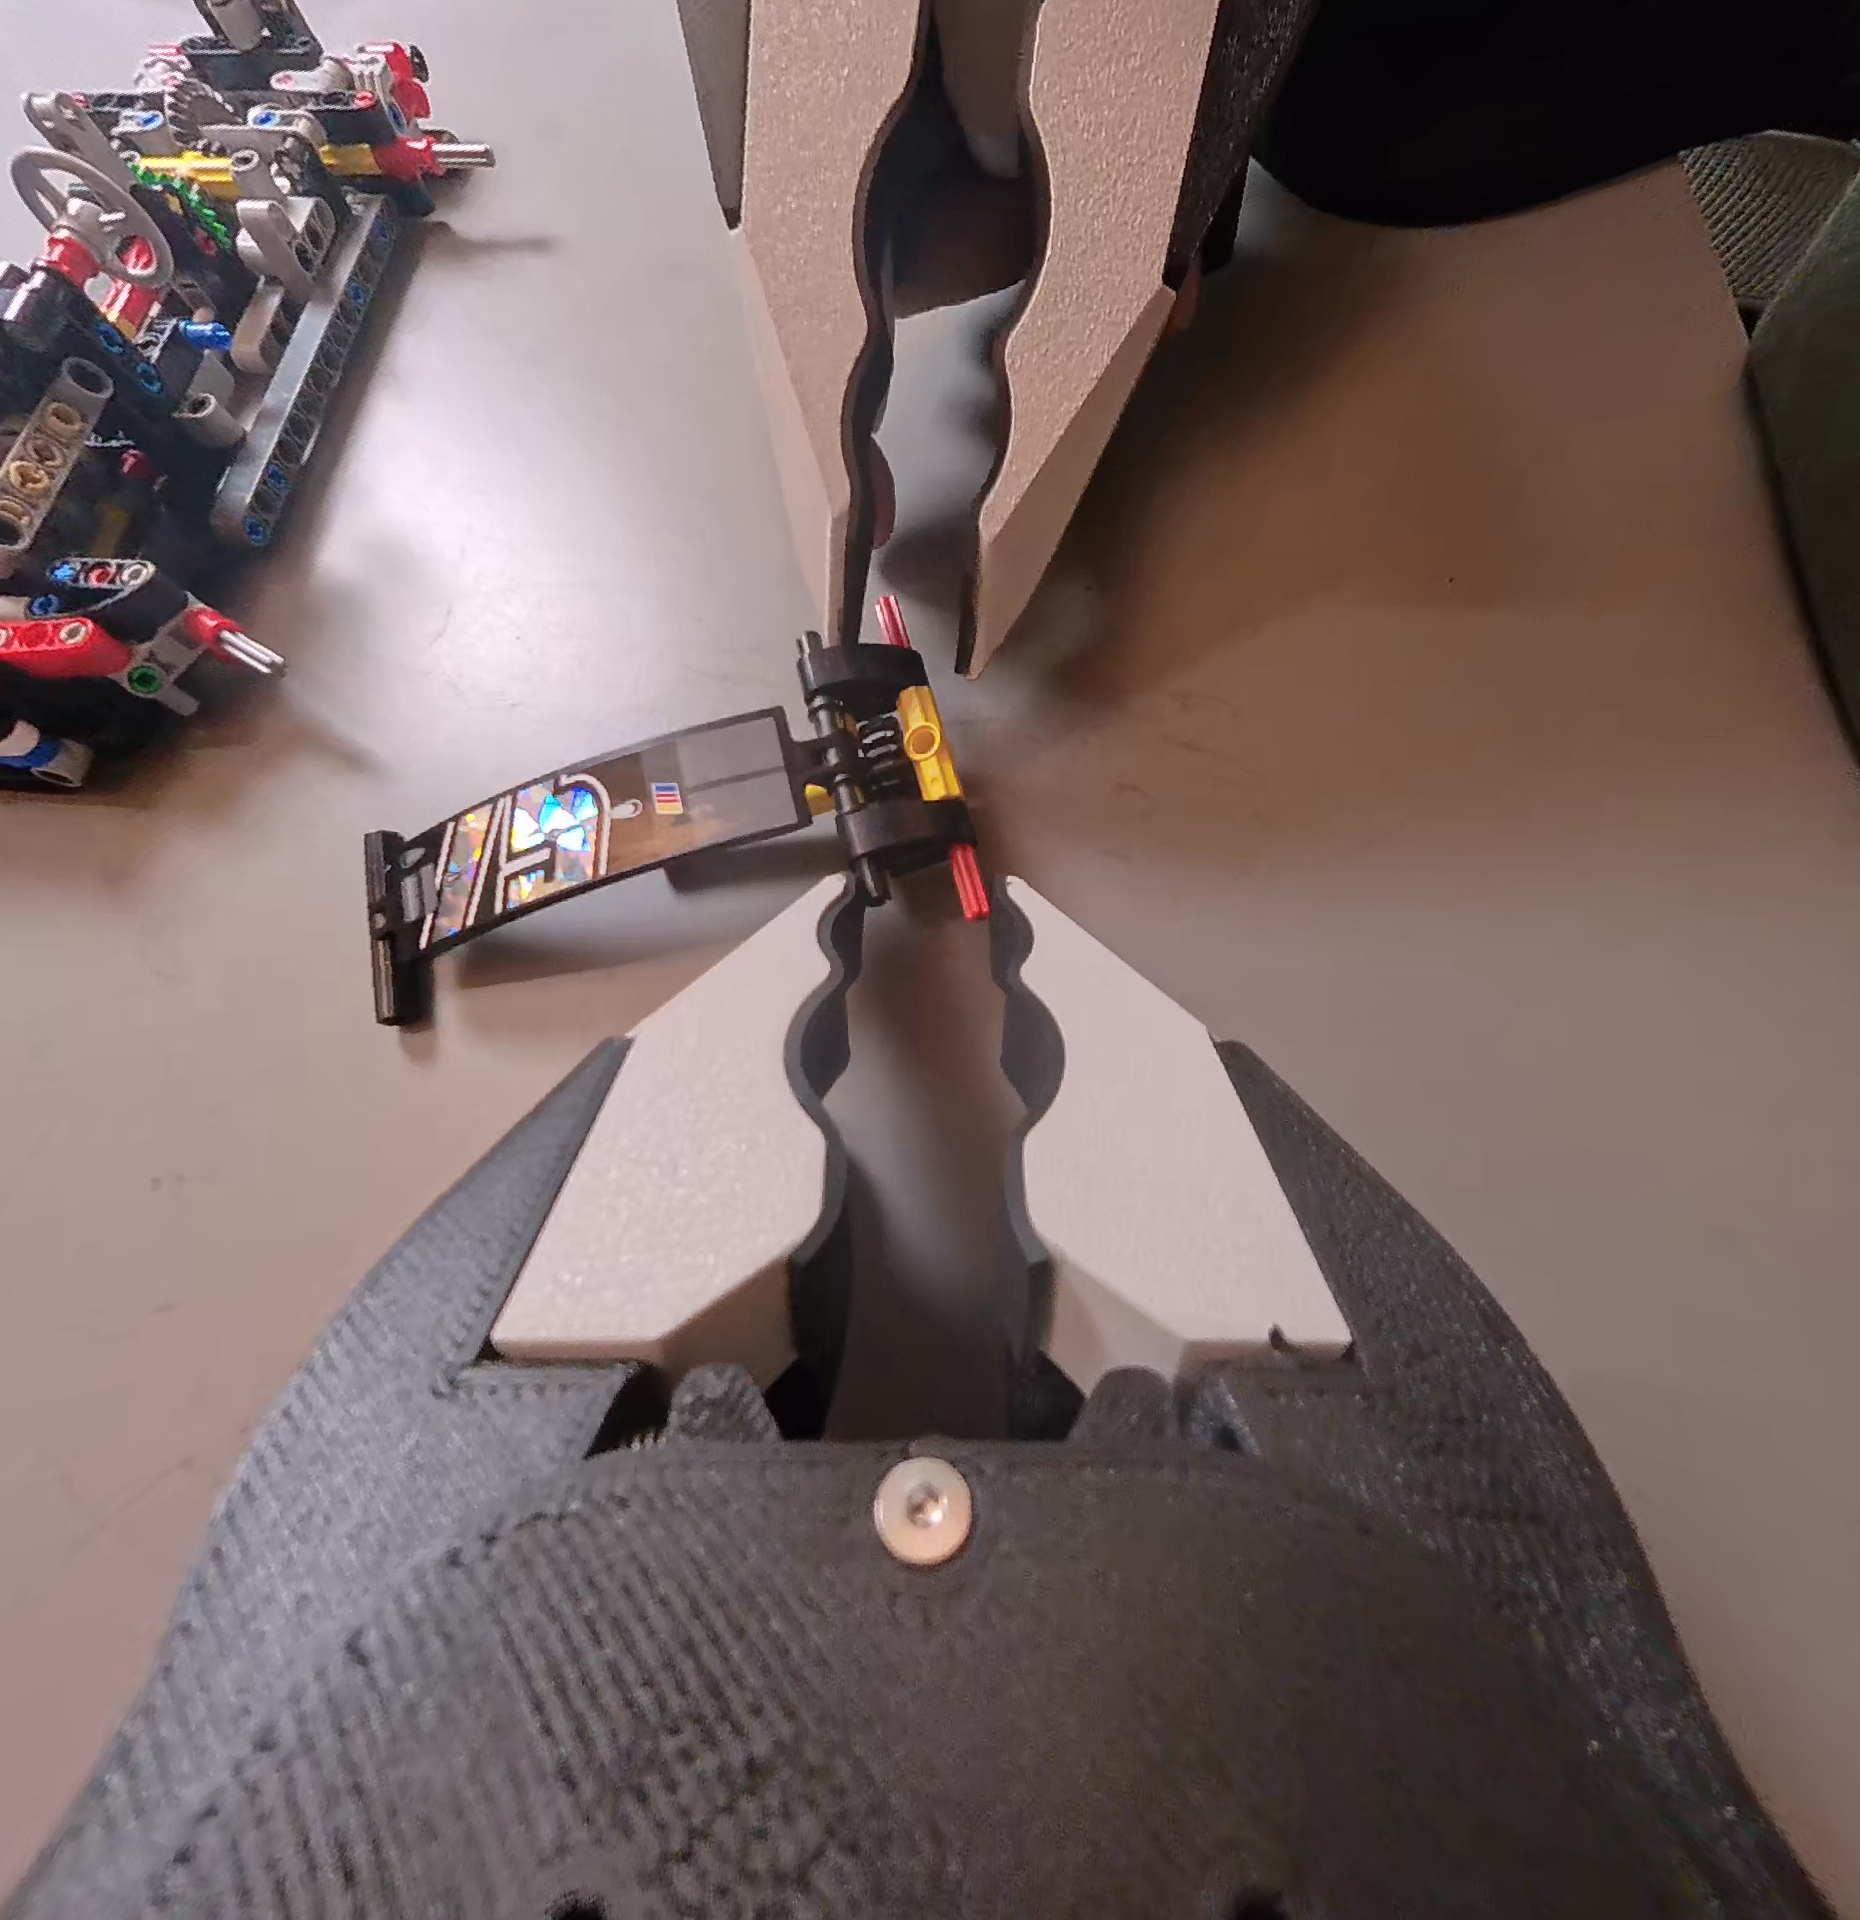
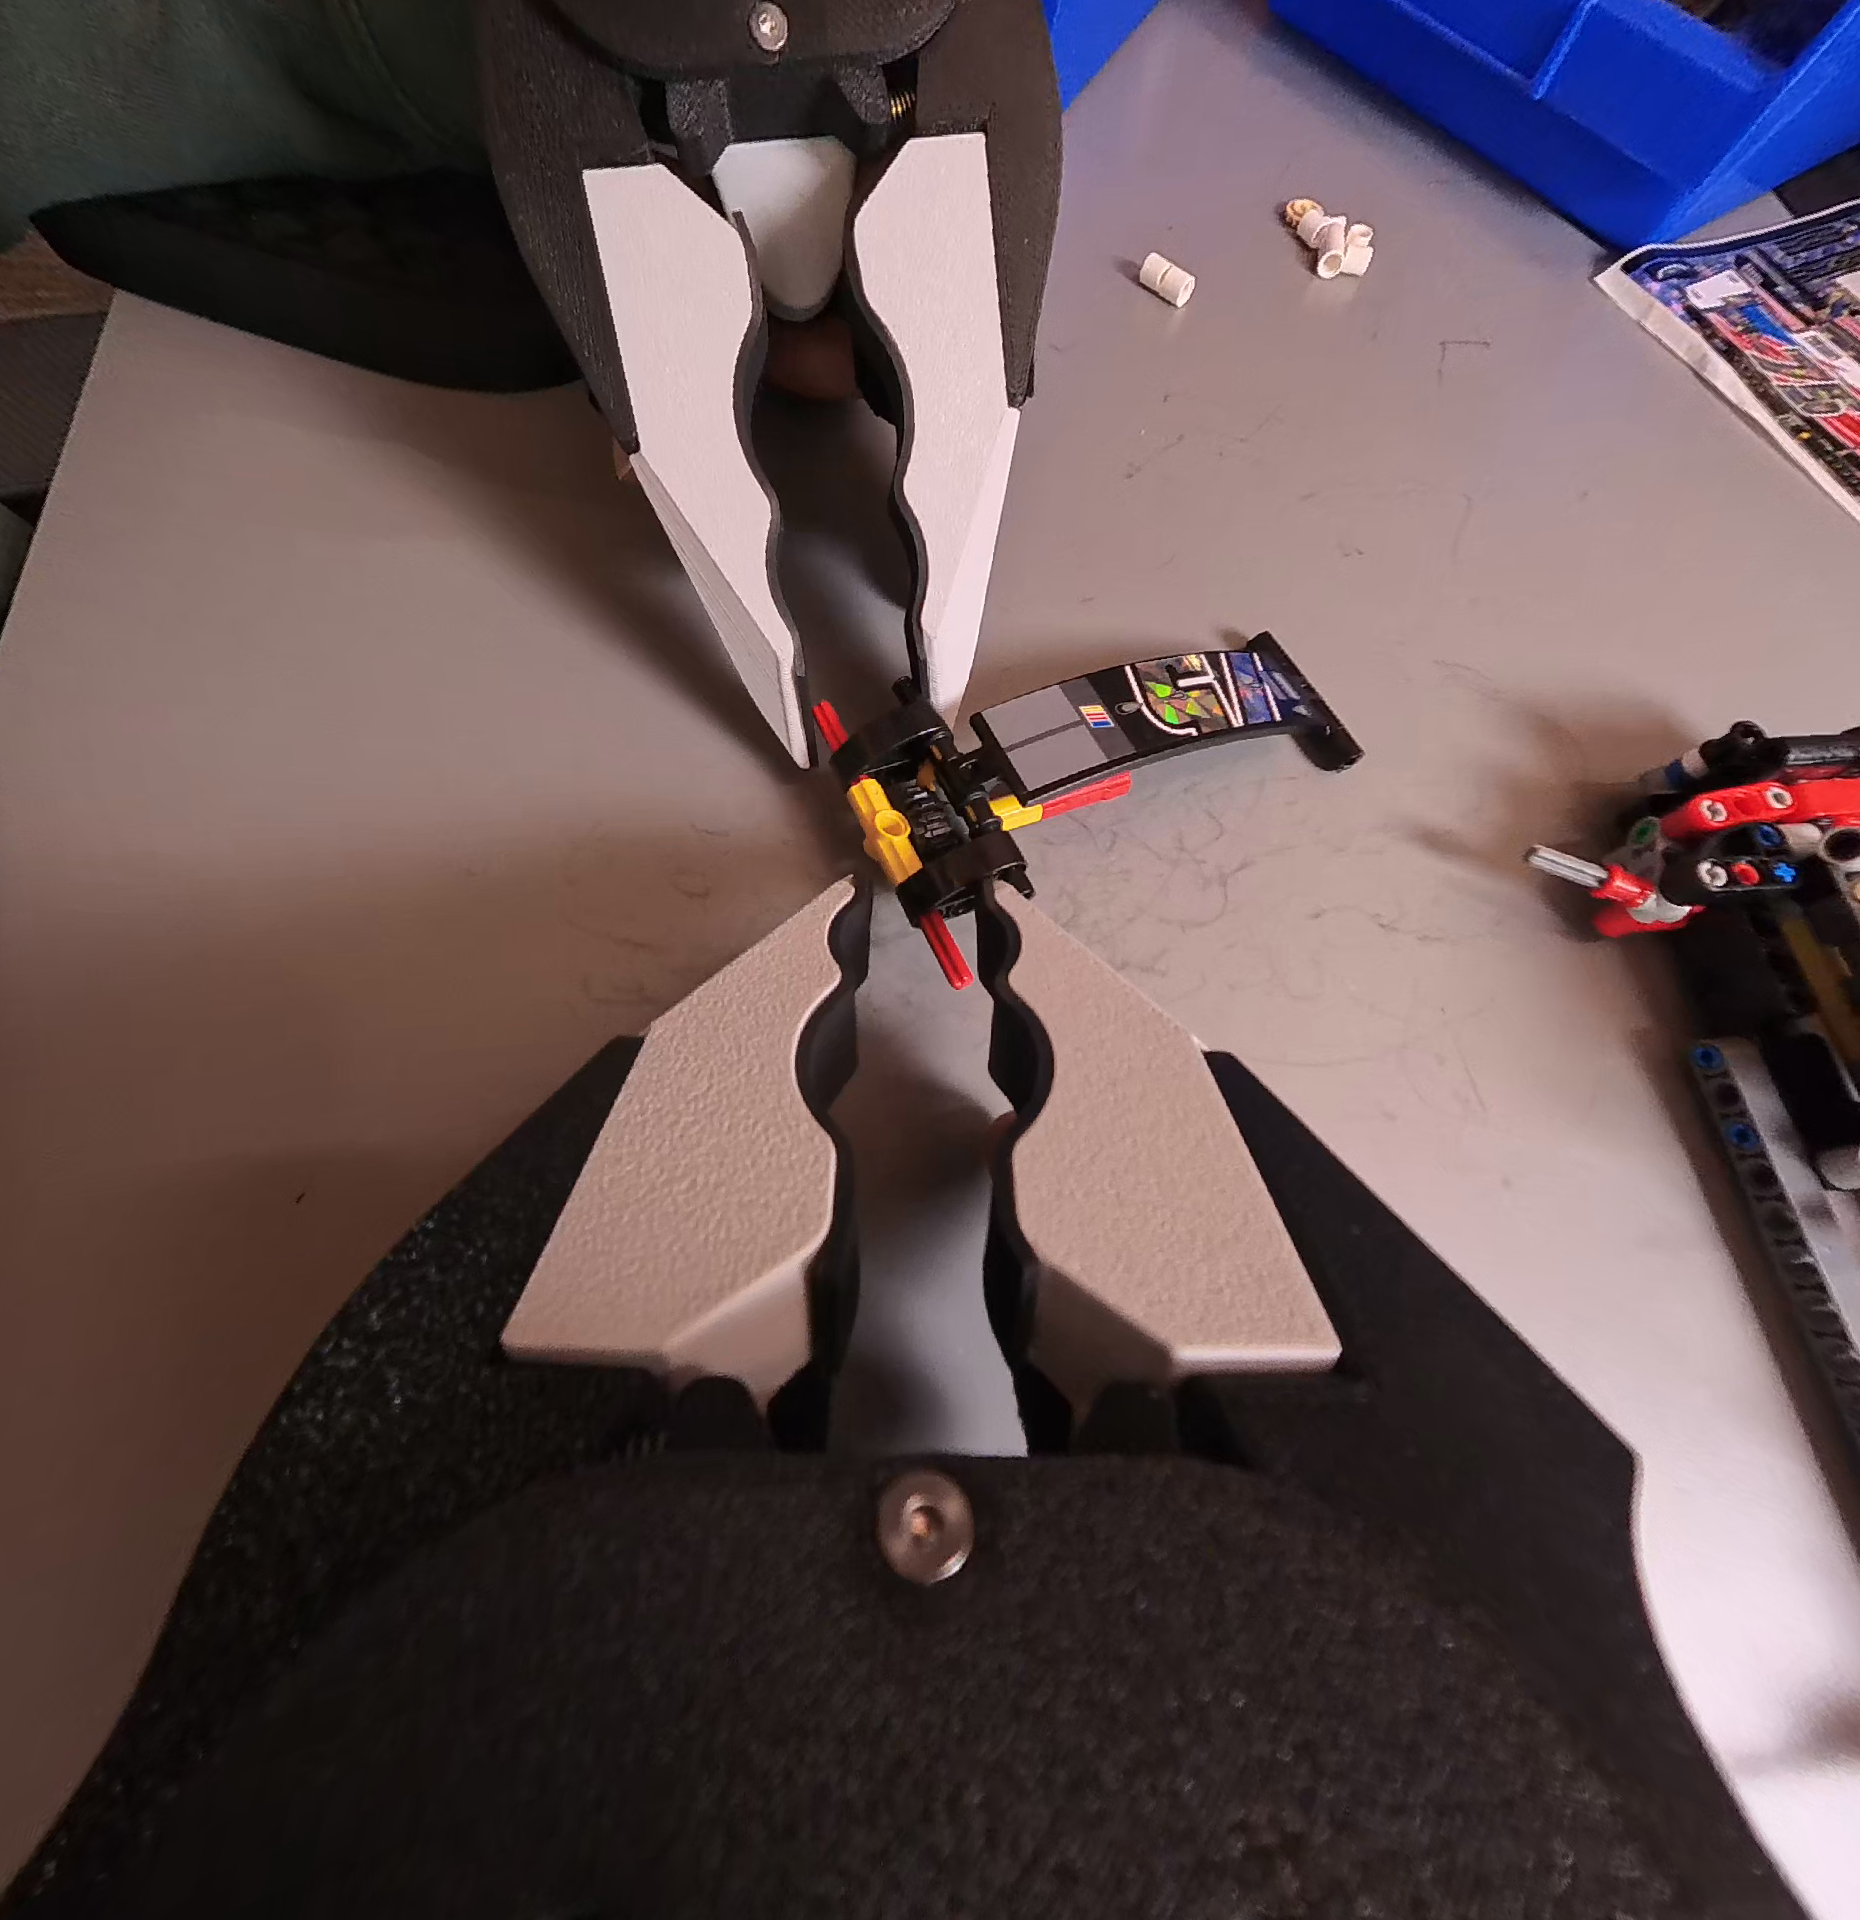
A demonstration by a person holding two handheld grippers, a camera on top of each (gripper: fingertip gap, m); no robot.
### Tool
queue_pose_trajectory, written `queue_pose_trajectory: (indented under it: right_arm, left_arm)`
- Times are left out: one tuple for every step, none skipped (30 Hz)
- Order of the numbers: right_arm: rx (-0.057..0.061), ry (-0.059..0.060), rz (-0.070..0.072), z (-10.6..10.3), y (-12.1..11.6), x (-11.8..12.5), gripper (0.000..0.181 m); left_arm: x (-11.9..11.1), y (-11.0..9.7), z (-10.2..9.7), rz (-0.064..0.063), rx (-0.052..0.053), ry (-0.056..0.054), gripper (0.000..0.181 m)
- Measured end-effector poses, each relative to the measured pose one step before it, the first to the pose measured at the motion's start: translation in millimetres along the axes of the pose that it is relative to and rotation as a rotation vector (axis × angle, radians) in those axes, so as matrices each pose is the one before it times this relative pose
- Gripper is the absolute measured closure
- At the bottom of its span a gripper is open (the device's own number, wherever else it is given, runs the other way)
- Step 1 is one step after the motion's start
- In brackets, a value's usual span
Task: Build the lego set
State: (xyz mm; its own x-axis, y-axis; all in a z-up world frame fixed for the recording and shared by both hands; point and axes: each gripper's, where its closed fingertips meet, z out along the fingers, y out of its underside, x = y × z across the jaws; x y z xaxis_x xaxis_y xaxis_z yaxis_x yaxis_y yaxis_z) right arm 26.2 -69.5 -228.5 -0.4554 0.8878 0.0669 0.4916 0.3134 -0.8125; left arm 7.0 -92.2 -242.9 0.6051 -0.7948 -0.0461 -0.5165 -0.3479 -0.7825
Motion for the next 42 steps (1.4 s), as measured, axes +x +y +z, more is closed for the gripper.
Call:
queue_pose_trajectory:
  right_arm:
    - [0.0005, 0.0006, -0.0001, 0.12, -0.01, -0.01, 0.164]
    - [0.0003, 0.0, 0.0002, 0.18, -0.03, -0.06, 0.164]
    - [0.0003, 0.0005, 0.0007, 0.21, 0.07, 0.06, 0.164]
    - [0.0006, 0.001, 0.0012, 0.23, 0.03, 0.08, 0.164]
    - [0.0014, 0.0005, 0.0014, 0.11, -0.18, 0.19, 0.164]
    - [0.0007, -0.0005, 0.0016, -0.01, -0.04, 0.0, 0.164]
    - [0.0004, -0.0005, 0.0024, 0.0, -0.01, 0.07, 0.164]
    - [0.0008, -0.0002, 0.002, 0.09, 0.01, 0.14, 0.164]
    - [0.0003, 0.0, 0.0019, -0.02, 0.13, 0.12, 0.163]
    - [-0.0006, 0.0007, 0.0019, 0.02, 0.17, 0.18, 0.163]
    - [0.0009, 0.0003, 0.0013, -0.09, -0.12, 0.23, 0.163]
    - [0.0016, 0.0001, 0.0029, -0.14, -0.26, 0.18, 0.163]
    - [0.001, -0.0003, 0.0044, 0.03, -0.21, 0.1, 0.163]
    - [0.0007, 0.0003, 0.0048, -0.12, -0.19, 0.33, 0.162]
    - [0.0006, 0.0014, 0.0065, 0.03, -0.03, 0.5, 0.161]
    - [0.0004, -0.0002, 0.0071, 0.14, -0.09, 0.41, 0.159]
    - [0.0007, -0.001, 0.007, 0.06, -0.19, 0.17, 0.157]
    - [-0.0014, -0.0014, 0.0068, 0.15, 0.05, 0.12, 0.154]
    - [-0.0027, -0.0018, 0.0051, 0.41, 0.22, -0.23, 0.151]
    - [-0.0024, 0.0013, 0.0068, 0.65, 0.01, 0.0, 0.148]
    - [-0.0022, 0.0053, 0.0102, 0.63, -0.24, 0.58, 0.145]
    - [-0.0007, 0.0021, 0.0116, 0.66, -0.52, 0.34, 0.142]
    - [0.0039, -0.0042, 0.0123, 0.2, -1.12, -0.56, 0.14]
    - [0.0034, -0.0033, 0.0108, 0.1, -0.89, -0.51, 0.139]
    - [0.0011, 0.0057, 0.0097, -0.16, -0.51, 1.1, 0.137]
    - [0.0012, 0.0072, 0.0061, -0.41, -0.35, 1.52, 0.135]
    - [0.003, 0.0038, 0.0033, -0.56, -0.51, 0.91, 0.134]
    - [0.0033, 0.0016, 0.0018, -0.58, -0.64, 0.39, 0.134]
    - [0.0013, 0.0061, 0.0003, -0.54, -0.47, 0.89, 0.134]
    - [0.0003, 0.0073, -0.0036, -0.46, -0.43, 0.87, 0.135]
    - [-0.0007, 0.0074, -0.0049, -0.25, -0.24, 0.74, 0.135]
    - [-0.0023, 0.0077, -0.002, 0.05, -0.06, 0.72, 0.135]
    - [-0.0059, 0.0046, 0.002, 0.56, 0.51, 0.45, 0.135]
    - [-0.0051, -0.0006, 0.0047, 0.64, 0.5, -0.38, 0.135]
    - [-0.0055, -0.003, 0.0058, 0.67, 0.51, -0.98, 0.135]
    - [-0.0043, -0.0036, 0.0023, 0.65, 0.06, -1.32, 0.135]
    - [-0.0035, -0.0029, -0.0023, 0.71, -0.05, -1.43, 0.136]
    - [-0.0062, 0.0028, -0.0023, 0.96, 0.25, -0.58, 0.137]
    - [-0.0117, 0.006, -0.0021, 1.26, 1.23, 0.13, 0.138]
    - [-0.011, 0.0043, -0.0035, 1.46, 1.35, 0.07, 0.138]
    - [-0.0027, 0.0042, -0.0054, 1.03, 0.2, 0.09, 0.138]
    - [0.0026, 0.0032, -0.0063, 0.22, -0.52, -0.02, 0.14]
  left_arm:
    - [0.02, 0.02, 0.02, -0.0004, -0.0004, 0.0005, 0.159]
    - [0.04, -0.05, 0.09, -0.0003, -0.0003, 0.0003, 0.159]
    - [0.03, -0.06, 0.07, 0.0003, 0.0001, -0.0001, 0.159]
    - [0.01, -0.19, 0.06, 0.0008, 0.0001, -0.0004, 0.159]
    - [0.04, 0.03, 0.19, 0.0009, -0.0008, -0.0006, 0.159]
    - [0.05, 0.0, 0.03, 0.0007, -0.0005, -0.0007, 0.159]
    - [-0.06, -0.05, 0.06, 0.0006, 0.0, -0.0006, 0.159]
    - [0.13, -0.08, 0.04, 0.0009, 0.0003, -0.0006, 0.159]
    - [0.14, -0.32, 0.1, 0.0011, 0.0011, -0.0009, 0.159]
    - [0.04, -0.28, 0.08, 0.0013, 0.0008, -0.0014, 0.159]
    - [0.13, -0.01, 0.28, 0.0021, -0.0014, -0.0012, 0.159]
    - [0.49, 0.1, 0.36, 0.0029, -0.0021, 0.0003, 0.158]
    - [0.61, -0.07, 0.3, 0.0027, -0.0011, 0.0016, 0.159]
    - [0.72, -0.24, 0.29, 0.0022, -0.0004, 0.0021, 0.159]
    - [0.83, -0.36, 0.38, 0.0019, 0.0, 0.0023, 0.159]
    - [0.79, -0.39, 0.37, 0.0017, 0.0006, 0.0024, 0.159]
    - [0.8, -0.59, 0.4, 0.0018, 0.0011, 0.0021, 0.159]
    - [0.96, -0.78, 0.5, 0.0022, 0.0023, 0.0025, 0.159]
    - [1.1, -1.52, 0.43, 0.0027, 0.0056, 0.0033, 0.16]
    - [1.38, -1.95, 0.55, 0.0025, 0.0078, 0.0033, 0.162]
    - [1.12, -1.89, 0.84, 0.0016, 0.0061, 0.0015, 0.162]
    - [1.06, -1.46, 1.12, 0.0015, 0.0032, 0.0008, 0.16]
    - [1.3, -0.82, 0.72, 0.0026, 0.0007, 0.0031, 0.158]
    - [1.32, -0.04, 0.36, 0.0047, -0.0021, 0.0043, 0.157]
    - [0.59, 0.73, -0.42, 0.0053, -0.0041, 0.0009, 0.157]
    - [0.09, 1.07, -1.49, 0.0036, -0.0053, 0.0002, 0.156]
    - [-0.27, 1.04, -2.84, 0.0016, -0.0053, 0.0013, 0.157]
    - [-0.48, 0.41, -4.35, 0.0011, -0.0016, 0.0004, 0.157]
    - [-1.02, -0.58, -5.84, 0.0026, 0.0031, -0.0021, 0.157]
    - [-3.07, -1.96, -6.94, 0.0042, 0.0114, -0.0138, 0.157]
    - [-6.11, -3.83, -7.44, 0.0009, 0.0238, -0.0299, 0.158]
    - [-7.3, -4.38, -6.75, -0.0052, 0.0281, -0.0324, 0.156]
    - [-7.34, -3.27, -5.55, -0.0092, 0.0247, -0.0298, 0.154]
    - [-7.2, -0.95, -3.45, -0.007, 0.0146, -0.0289, 0.152]
    - [-6.52, 1.9, -1.27, -0.001, 0.0, -0.0276, 0.149]
    - [-4.78, 4.35, 1.02, 0.0023, -0.0117, -0.0202, 0.144]
    - [-2.52, 5.14, 2.67, 0.0001, -0.0161, -0.008, 0.139]
    - [-0.88, 5.0, 3.77, -0.0036, -0.0171, 0.0018, 0.135]
    - [0.01, 4.95, 4.3, -0.0031, -0.0195, 0.0054, 0.132]
    - [-0.07, 4.11, 4.25, 0.0023, -0.0192, 0.0024, 0.13]
    - [-0.24, 2.91, 3.78, 0.0074, -0.0157, -0.0012, 0.129]
    - [0.33, 1.9, 3.23, 0.0079, -0.0125, 0.0004, 0.129]
